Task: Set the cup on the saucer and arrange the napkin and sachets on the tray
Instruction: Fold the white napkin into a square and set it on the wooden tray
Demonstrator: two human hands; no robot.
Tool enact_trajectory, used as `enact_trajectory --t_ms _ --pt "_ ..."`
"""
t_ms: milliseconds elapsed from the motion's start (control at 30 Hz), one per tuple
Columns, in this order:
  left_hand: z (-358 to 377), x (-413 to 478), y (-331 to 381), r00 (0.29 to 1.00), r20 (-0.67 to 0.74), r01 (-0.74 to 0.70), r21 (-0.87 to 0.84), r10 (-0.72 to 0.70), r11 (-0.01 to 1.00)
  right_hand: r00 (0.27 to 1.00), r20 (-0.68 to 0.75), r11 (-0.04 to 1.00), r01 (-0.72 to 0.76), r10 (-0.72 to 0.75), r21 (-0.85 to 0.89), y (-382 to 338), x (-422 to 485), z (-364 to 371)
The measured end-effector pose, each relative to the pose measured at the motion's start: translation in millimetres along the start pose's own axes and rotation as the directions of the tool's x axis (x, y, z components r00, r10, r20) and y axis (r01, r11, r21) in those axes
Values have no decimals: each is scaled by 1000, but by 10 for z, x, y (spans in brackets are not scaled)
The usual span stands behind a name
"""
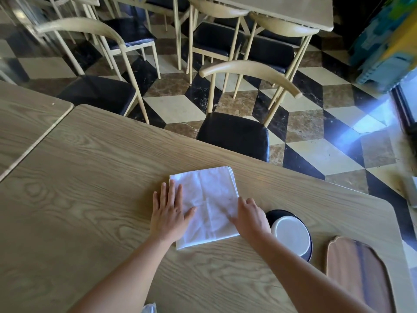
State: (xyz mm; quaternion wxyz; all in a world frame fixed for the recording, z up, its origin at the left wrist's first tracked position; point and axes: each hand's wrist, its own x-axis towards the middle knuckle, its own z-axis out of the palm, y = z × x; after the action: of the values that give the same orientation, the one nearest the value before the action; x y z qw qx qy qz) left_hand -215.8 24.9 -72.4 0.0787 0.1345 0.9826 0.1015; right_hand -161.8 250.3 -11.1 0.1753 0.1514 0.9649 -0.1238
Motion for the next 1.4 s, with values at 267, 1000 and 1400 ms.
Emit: enact_trajectory --t_ms 267,1000,1400 --pt "-138 -730 229 991 -54 103 -233 -119 967 995 63 996 -80 77 49 -83 -128 28" --pt "-440 -1273 3 865 209 462 -687 -456 561 973 174 658 -232 153 716 52 -874 158" --pt "-651 -1566 -221 829 403 500 -846 -388 188 938 316 267 -344 142 900 232 -1225 190"
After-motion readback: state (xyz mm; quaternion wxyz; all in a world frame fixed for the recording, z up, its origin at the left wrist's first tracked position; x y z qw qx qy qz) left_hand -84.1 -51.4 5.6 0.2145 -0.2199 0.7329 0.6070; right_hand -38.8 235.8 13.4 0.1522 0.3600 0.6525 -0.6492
